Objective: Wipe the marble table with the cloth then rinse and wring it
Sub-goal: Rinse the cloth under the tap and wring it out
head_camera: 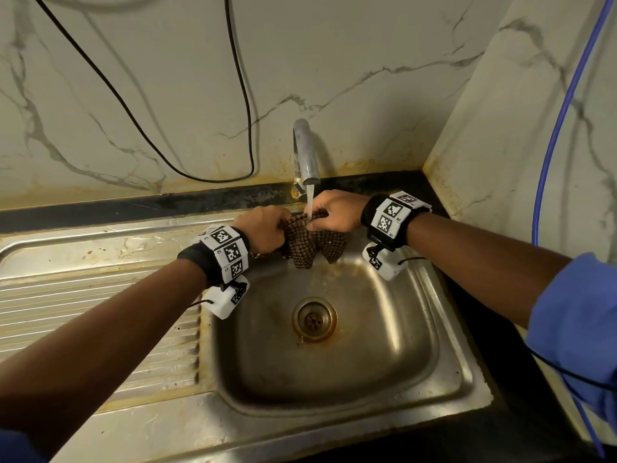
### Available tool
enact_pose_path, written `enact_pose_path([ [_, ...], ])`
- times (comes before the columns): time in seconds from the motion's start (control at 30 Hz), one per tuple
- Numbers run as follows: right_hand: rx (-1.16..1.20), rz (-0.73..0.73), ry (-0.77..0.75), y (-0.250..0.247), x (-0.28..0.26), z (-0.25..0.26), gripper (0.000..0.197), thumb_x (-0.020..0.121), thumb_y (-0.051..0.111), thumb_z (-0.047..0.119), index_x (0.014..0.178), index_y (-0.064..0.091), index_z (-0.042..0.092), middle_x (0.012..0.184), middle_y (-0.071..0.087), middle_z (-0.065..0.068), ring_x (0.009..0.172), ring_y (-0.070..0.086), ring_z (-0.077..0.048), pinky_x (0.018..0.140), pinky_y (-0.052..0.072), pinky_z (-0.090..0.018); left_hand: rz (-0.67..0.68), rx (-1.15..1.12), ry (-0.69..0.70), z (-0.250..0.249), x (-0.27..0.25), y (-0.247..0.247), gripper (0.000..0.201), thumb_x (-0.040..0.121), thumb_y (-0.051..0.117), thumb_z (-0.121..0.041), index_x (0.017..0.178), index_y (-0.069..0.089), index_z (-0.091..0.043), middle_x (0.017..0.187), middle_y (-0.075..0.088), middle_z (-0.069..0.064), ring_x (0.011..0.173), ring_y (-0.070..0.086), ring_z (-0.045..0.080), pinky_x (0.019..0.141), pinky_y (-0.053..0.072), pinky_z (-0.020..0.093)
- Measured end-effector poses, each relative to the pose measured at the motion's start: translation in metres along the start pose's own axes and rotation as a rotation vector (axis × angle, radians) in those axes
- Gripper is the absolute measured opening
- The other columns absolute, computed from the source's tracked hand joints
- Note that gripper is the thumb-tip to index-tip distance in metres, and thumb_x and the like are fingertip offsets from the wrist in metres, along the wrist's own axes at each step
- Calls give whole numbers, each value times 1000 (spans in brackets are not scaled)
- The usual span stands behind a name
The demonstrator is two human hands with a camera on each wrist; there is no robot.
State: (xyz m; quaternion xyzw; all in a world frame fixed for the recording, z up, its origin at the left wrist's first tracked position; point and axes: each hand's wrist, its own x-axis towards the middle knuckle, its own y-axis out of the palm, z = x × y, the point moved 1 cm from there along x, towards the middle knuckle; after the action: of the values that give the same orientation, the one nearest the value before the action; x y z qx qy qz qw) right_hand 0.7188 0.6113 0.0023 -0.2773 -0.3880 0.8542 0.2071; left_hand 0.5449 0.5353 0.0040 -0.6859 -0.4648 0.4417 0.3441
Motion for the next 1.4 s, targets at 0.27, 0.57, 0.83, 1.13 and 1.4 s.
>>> enact_pose_path([
  [0.27,-82,9,-72,1,7,14,15,90,65,29,98,71,18,87,64,9,83,60,-11,83,46,-32,-120,-141,19,-3,3,4,30,81,71,-29,109,64,-19,101,66,2,93,61,22,82,51,36],
  [0.57,-77,-93,-58,-6,-2,6,9,84,72,30,79,65,32,69,57,17,66,55,0,67,42,-24,-161,-117,-56,6,2,-5,15,82,70,-39,93,69,-29,95,67,-6,89,62,17,84,53,40],
  [0.83,-147,-124,-21,-9,-9,2,8,87,68,20,89,69,12,72,57,8,65,50,-5,68,35,-23,-86,-222,42,4,-7,7,10,91,59,-19,97,65,-13,96,63,4,92,59,20,74,45,29],
  [1.13,-51,-152,-97,-8,-6,15,19,89,66,20,107,72,16,102,68,4,95,58,-11,92,44,-28,-111,-197,78,-4,-4,14,22,85,67,-26,102,61,-14,91,61,-1,84,56,18,74,43,29],
  [1.4,55,-235,-116,-14,-10,20,11,78,77,16,90,75,16,77,64,18,73,57,9,70,39,-5,-110,-200,124,-12,-2,17,17,92,58,-22,97,69,-9,90,66,8,83,59,23,74,45,32],
])
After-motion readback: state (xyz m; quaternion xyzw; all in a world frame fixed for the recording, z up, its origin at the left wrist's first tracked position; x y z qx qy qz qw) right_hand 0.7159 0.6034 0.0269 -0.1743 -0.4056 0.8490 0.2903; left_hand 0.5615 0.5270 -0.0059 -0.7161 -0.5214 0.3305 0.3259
